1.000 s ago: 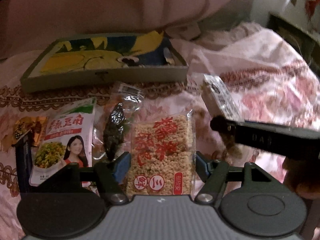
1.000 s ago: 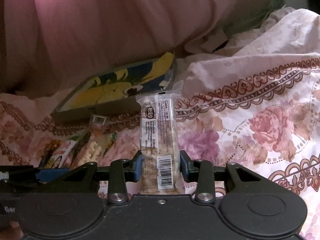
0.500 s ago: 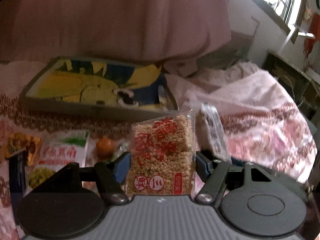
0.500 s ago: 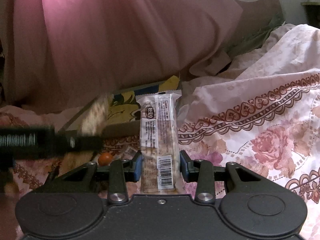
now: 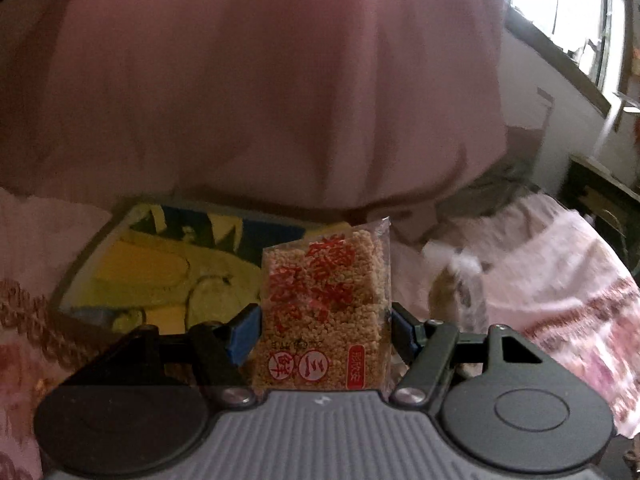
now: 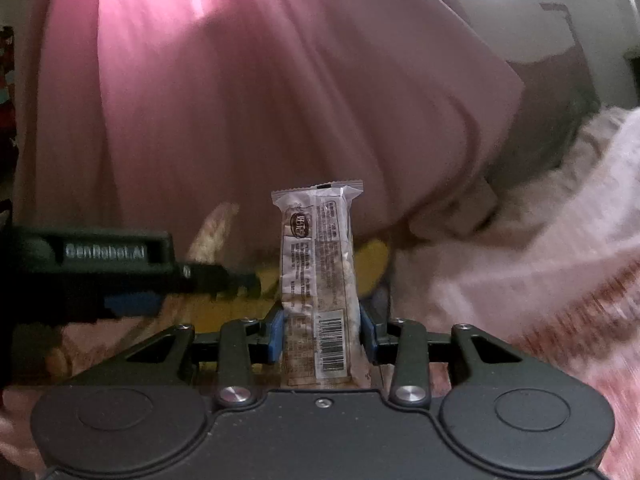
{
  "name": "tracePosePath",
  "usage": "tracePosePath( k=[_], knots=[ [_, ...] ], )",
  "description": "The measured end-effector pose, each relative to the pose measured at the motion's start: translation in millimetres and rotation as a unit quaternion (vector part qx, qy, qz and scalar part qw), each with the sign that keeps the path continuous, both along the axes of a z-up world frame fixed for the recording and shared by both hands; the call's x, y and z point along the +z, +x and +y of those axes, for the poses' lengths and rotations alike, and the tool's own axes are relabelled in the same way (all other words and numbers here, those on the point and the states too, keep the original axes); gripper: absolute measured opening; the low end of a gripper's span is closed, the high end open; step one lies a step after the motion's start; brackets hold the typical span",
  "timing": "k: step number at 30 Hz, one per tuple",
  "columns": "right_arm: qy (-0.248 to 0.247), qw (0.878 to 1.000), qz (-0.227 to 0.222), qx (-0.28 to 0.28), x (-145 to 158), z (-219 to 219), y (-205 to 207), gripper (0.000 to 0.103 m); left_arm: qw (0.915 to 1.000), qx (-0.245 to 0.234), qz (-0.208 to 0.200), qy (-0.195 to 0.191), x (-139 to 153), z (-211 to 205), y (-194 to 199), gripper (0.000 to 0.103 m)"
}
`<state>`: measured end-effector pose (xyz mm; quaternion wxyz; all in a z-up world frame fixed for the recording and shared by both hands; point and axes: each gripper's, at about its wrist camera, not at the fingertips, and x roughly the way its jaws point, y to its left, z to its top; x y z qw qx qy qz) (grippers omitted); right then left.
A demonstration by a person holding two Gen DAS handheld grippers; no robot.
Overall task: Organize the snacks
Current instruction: 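Carry both packs into the cardboard box and open both grippers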
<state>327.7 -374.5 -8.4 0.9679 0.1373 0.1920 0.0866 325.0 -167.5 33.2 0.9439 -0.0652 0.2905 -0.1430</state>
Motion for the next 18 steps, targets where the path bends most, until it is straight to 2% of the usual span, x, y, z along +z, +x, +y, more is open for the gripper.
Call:
tracePosePath(
  k=[7,13,18],
  knots=[
    [0.009,1.000,0.001,-0.003,-10.6,9.8,64.3,0.040,0.9993,0.036,-0.006,0.001,-8.1,9.0,55.6,0.072],
    [-0.011,0.999,0.040,0.010,-31.1,22.7,92.1,0.040,0.9979,0.059,0.025,0.011,-35.9,16.3,92.4,0.072],
    [-0.017,0.998,0.064,0.019,-45.1,26.2,104.5,0.039,0.9956,0.072,0.052,0.031,-58.5,15.4,106.8,0.072]
  ],
)
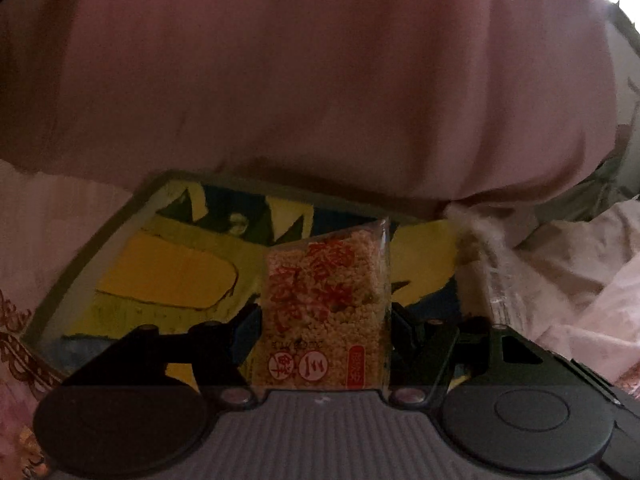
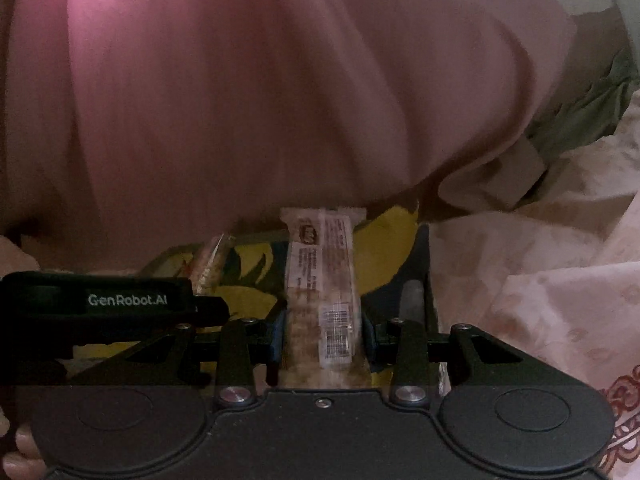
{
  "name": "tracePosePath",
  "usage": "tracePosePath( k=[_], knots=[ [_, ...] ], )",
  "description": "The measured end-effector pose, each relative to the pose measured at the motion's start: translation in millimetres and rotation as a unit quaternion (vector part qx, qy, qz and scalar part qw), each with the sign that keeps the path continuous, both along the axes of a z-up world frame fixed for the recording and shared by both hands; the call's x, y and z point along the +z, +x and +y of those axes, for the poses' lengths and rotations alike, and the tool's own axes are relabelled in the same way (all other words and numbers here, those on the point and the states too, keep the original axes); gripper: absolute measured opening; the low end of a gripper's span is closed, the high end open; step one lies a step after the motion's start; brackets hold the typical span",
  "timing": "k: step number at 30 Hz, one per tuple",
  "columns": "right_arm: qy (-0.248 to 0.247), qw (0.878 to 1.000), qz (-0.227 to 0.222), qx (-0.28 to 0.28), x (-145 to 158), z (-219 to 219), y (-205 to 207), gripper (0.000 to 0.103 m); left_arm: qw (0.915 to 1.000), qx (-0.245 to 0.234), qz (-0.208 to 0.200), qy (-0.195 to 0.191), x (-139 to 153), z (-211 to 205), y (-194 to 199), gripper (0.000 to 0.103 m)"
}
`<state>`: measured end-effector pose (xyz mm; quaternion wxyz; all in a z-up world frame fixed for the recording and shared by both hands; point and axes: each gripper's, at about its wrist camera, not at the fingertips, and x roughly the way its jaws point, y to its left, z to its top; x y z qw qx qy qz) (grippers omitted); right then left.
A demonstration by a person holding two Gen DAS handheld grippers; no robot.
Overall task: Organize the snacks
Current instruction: 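Carry both packs into the cardboard box and open both grippers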
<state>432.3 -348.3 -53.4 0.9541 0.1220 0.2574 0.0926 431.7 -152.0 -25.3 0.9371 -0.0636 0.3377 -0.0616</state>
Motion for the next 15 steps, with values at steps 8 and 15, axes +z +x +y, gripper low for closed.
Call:
tracePosePath(
  k=[8,15],
  knots=[
    [-0.020,0.999,0.027,0.006,-10.2,1.7,8.1,0.039,0.9992,0.010,0.024,0.032,-10.7,-7.2,10.7,0.071],
    [-0.021,0.999,0.030,0.007,-10.1,0.4,11.6,0.050,0.9989,0.018,0.031,0.029,-13.2,-8.2,10.4,0.075]
  ],
)
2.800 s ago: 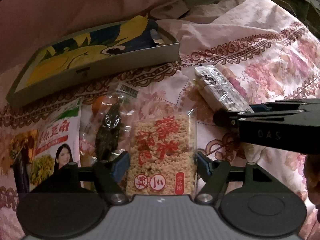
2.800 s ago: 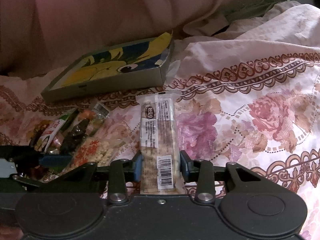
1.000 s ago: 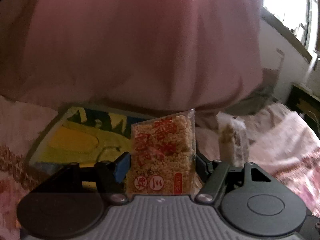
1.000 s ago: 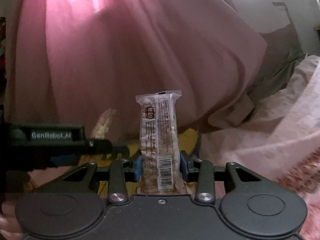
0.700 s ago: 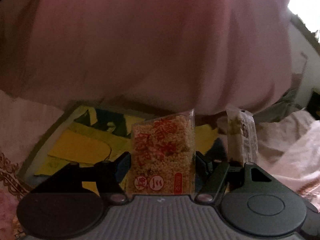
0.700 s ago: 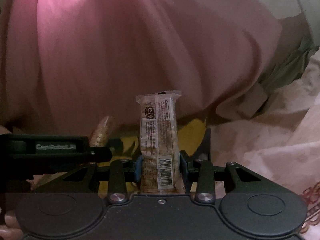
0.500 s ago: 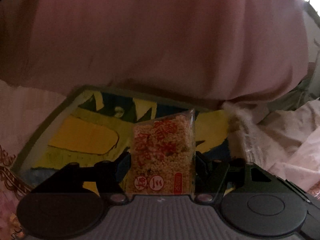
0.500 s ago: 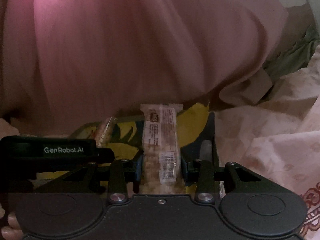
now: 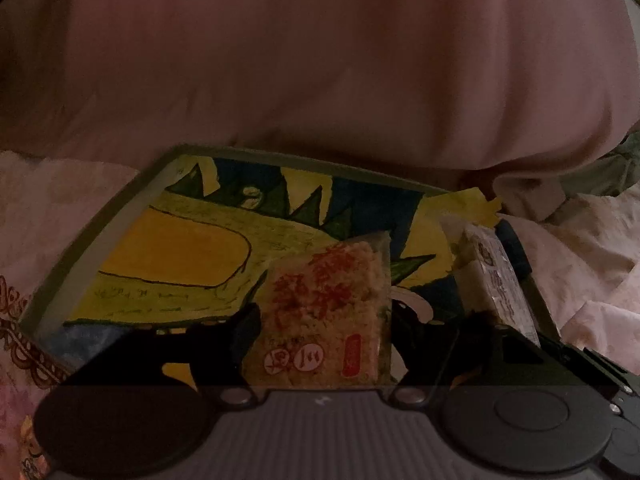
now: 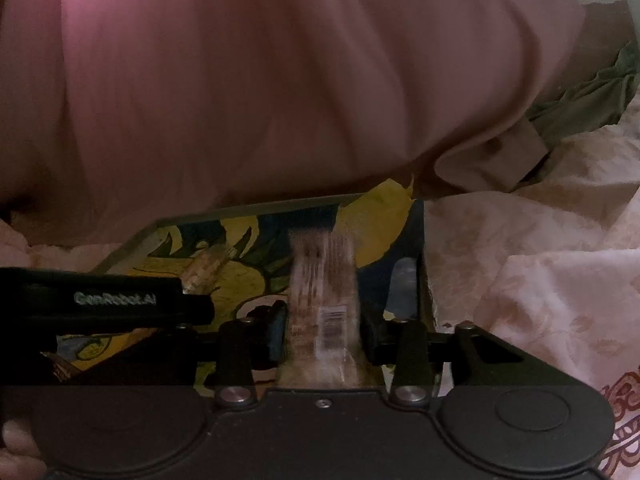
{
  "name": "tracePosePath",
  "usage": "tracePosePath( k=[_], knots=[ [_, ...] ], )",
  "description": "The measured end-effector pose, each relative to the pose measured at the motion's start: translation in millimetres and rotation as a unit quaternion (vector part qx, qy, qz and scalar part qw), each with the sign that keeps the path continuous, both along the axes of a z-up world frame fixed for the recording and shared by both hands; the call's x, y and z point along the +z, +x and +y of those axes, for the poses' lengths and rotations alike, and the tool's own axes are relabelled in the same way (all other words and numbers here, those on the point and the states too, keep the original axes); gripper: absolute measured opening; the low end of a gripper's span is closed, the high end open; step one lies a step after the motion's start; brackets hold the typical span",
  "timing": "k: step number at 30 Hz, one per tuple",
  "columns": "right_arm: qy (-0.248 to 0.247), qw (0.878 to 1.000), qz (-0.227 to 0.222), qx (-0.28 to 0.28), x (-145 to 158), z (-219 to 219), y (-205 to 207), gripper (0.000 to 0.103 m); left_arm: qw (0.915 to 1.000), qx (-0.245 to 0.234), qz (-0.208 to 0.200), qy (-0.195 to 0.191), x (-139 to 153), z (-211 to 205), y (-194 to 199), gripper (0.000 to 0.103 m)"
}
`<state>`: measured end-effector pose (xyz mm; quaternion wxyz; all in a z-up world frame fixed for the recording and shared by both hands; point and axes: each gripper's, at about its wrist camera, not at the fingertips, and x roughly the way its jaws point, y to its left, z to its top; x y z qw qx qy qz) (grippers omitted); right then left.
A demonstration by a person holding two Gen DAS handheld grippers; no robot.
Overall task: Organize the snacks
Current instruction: 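Carry both packs into the cardboard box and open both grippers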
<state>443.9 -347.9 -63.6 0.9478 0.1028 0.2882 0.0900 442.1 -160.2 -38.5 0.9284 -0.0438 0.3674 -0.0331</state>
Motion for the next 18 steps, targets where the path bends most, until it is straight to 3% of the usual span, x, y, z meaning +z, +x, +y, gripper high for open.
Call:
tracePosePath(
  k=[3,10,16,18],
  knots=[
    [0.001,1.000,-0.010,0.000,5.5,-1.4,-4.6,0.061,0.9998,0.006,-0.001,-0.018,1.5,4.4,-1.7,0.086],
    [-0.016,0.999,-0.049,-0.015,36.6,-9.3,-27.7,0.078,0.9986,0.029,-0.037,-0.026,18.8,12.3,-21.6,0.093],
    [-0.010,0.995,-0.086,-0.040,70.7,-23.4,-66.0,0.100,0.9941,0.065,-0.083,-0.024,51.7,25.4,-52.9,0.101],
    [-0.001,0.994,-0.096,-0.054,79.9,-27.7,-84.4,0.102,0.9918,0.078,-0.098,-0.026,62.5,30.8,-66.8,0.102]
  ],
)
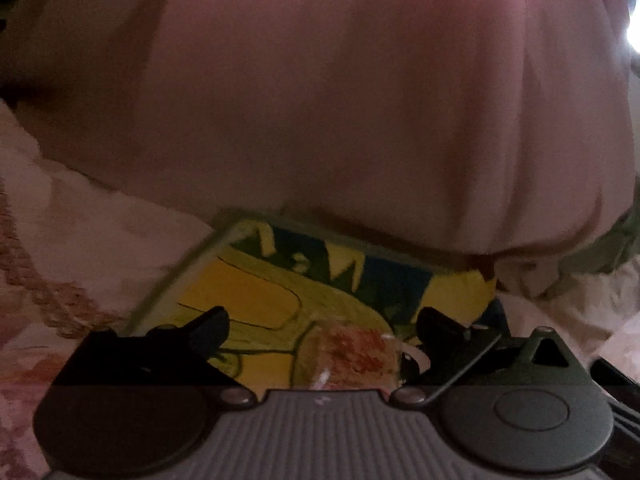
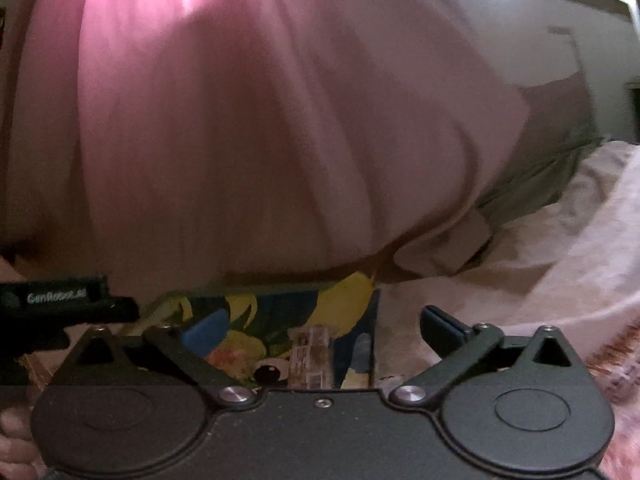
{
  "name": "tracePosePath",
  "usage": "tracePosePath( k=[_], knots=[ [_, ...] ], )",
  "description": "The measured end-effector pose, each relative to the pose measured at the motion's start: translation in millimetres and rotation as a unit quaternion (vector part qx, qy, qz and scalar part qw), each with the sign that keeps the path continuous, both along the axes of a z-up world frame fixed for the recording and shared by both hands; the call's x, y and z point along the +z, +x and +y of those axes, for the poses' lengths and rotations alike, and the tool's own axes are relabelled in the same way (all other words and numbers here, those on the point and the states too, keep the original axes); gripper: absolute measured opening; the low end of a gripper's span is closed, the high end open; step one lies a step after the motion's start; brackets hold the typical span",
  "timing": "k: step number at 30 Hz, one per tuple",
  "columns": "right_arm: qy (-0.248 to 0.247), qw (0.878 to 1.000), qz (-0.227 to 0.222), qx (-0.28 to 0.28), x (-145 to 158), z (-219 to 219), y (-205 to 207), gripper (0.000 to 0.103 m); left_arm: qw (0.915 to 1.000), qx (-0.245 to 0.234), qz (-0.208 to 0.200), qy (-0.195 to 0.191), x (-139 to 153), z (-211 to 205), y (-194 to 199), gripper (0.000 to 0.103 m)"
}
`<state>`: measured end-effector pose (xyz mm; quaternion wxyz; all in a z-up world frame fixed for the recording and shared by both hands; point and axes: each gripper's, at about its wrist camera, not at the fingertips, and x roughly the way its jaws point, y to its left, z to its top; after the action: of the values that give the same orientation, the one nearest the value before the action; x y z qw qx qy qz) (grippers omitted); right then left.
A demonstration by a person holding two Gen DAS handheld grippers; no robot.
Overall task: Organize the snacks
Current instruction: 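Carry both packs into the cardboard box and open both grippers, then withdraw both tools from the box back over the remaining snacks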
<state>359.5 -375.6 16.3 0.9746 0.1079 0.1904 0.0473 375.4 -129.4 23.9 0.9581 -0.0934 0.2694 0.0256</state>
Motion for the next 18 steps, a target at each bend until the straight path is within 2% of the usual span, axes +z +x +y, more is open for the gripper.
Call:
tracePosePath(
  k=[5,11,18],
  knots=[
    [0.004,1.000,-0.013,-0.013,14.2,-4.3,-48.2,0.102,0.9991,0.028,-0.031,0.008,16.2,9.9,-44.5,0.102],
    [-0.008,1.000,-0.025,-0.015,26.4,-6.1,-95.7,0.102,0.9979,0.043,-0.048,0.006,24.1,21.2,-97.8,0.102],
    [0.008,1.000,-0.013,-0.022,31.3,-6.7,-141.9,0.102,0.9967,0.034,-0.060,0.043,28.2,28.4,-158.9,0.103]
  ],
)
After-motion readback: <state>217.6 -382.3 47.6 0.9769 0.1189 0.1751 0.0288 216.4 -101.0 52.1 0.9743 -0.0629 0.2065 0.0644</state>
